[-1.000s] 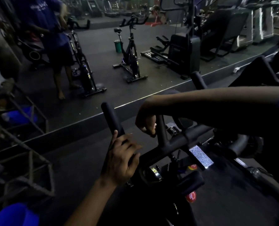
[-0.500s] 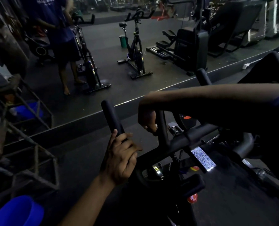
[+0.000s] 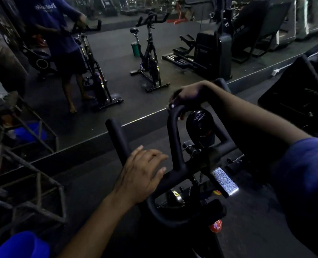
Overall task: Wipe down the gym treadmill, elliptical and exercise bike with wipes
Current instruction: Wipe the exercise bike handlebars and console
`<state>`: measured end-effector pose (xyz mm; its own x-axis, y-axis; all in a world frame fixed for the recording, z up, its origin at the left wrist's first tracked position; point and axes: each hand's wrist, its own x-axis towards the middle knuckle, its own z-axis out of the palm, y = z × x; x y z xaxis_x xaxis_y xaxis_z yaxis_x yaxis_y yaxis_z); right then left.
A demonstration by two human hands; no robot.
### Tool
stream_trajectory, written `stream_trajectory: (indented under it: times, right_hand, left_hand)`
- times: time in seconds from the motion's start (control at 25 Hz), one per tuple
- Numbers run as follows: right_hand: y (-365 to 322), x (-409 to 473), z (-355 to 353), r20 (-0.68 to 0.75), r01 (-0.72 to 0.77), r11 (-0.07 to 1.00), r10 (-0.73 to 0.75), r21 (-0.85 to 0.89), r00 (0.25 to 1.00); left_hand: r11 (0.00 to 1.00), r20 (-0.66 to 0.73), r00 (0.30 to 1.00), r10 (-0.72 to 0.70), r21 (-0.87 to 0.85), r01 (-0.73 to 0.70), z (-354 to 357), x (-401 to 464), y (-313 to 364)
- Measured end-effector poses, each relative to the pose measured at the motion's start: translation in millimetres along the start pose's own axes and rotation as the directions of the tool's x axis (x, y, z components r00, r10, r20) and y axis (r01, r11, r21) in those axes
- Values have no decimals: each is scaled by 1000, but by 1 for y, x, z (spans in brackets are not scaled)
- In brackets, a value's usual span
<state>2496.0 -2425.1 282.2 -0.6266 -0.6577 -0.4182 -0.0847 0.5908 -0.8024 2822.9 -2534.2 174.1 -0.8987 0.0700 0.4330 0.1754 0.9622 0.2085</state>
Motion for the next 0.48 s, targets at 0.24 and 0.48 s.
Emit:
stream_trajectory:
  times: [0.24,0.48]
  right_hand:
    - [51,-43,-3,-31,197,910,-200,366,979]
    - [122,-65,-7,-32,199,852,-210,483,977]
  left_hand:
    - [991,-2,997,-71,-118,70,11,46,12]
    - [1000,32,999,22,-21,-22,34,74,23]
